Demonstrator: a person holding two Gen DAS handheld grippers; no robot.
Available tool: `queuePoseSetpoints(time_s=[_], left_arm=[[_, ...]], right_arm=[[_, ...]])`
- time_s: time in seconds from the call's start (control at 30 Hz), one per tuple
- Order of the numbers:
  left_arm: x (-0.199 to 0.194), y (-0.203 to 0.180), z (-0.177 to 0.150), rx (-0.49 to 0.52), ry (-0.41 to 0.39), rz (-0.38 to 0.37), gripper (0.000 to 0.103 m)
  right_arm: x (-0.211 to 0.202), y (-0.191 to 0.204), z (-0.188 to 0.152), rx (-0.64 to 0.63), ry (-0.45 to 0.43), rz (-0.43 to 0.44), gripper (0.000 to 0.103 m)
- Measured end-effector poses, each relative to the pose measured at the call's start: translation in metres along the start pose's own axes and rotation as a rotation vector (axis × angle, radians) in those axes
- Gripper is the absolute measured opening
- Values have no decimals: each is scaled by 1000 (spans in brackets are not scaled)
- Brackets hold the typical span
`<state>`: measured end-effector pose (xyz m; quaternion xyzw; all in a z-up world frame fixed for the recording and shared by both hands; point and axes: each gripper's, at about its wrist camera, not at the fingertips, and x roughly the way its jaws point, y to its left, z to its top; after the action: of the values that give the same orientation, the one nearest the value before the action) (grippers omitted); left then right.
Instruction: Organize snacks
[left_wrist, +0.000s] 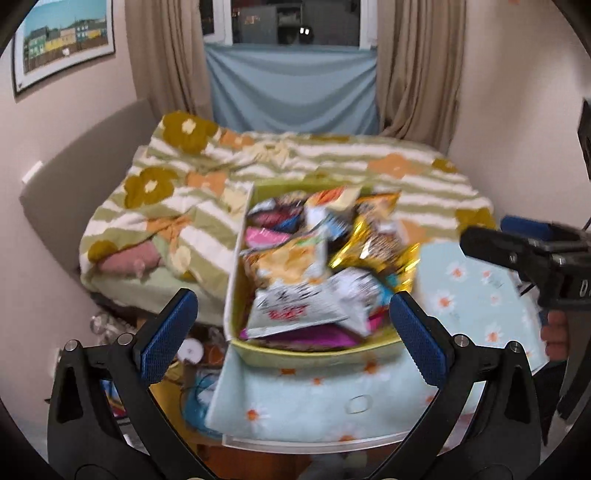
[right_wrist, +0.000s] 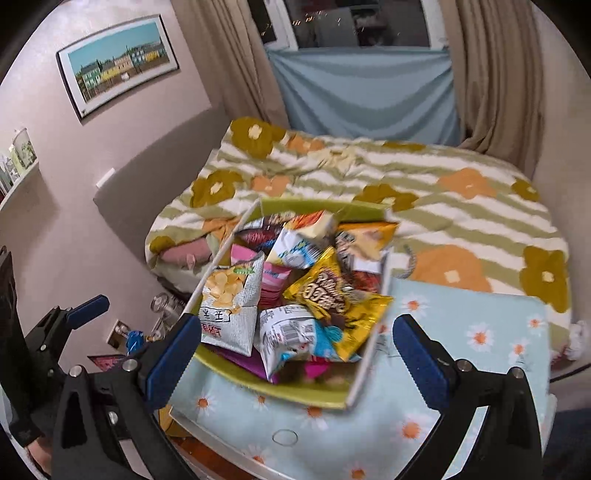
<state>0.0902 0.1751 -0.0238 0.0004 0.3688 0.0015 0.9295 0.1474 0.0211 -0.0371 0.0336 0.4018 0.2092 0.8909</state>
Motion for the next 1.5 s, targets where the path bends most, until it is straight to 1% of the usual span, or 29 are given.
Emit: queuePoseSetpoints(time_s=[0.1, 0.3, 0.4, 0.57, 0.77, 0.93, 1.5], left_arm=[[-29, -14, 4, -3, -55, -18, 103], [-57, -33, 4, 6, -128, -29, 103], [-63, -42, 1, 15, -149, -48, 103], [-63, -58, -3, 28, -165, -57, 103], [-59, -70, -8, 37, -167, -67, 103], [-59, -73, -10, 41, -169, -64, 103], [-61, -71, -12, 40, -170, -67, 103]], right_arm=[[-46, -4, -8, 7, -72, -61, 103], [-102, -18, -27, 30, -170, -210, 103], [-119, -26, -38, 39, -207, -279, 103], [-131, -37, -55, 53, -219, -351, 103], [-134, -49, -65, 81, -220, -387, 103], [-138, -51, -68, 84, -225, -397, 103], [-140, -50, -70, 90, -236, -384, 103]])
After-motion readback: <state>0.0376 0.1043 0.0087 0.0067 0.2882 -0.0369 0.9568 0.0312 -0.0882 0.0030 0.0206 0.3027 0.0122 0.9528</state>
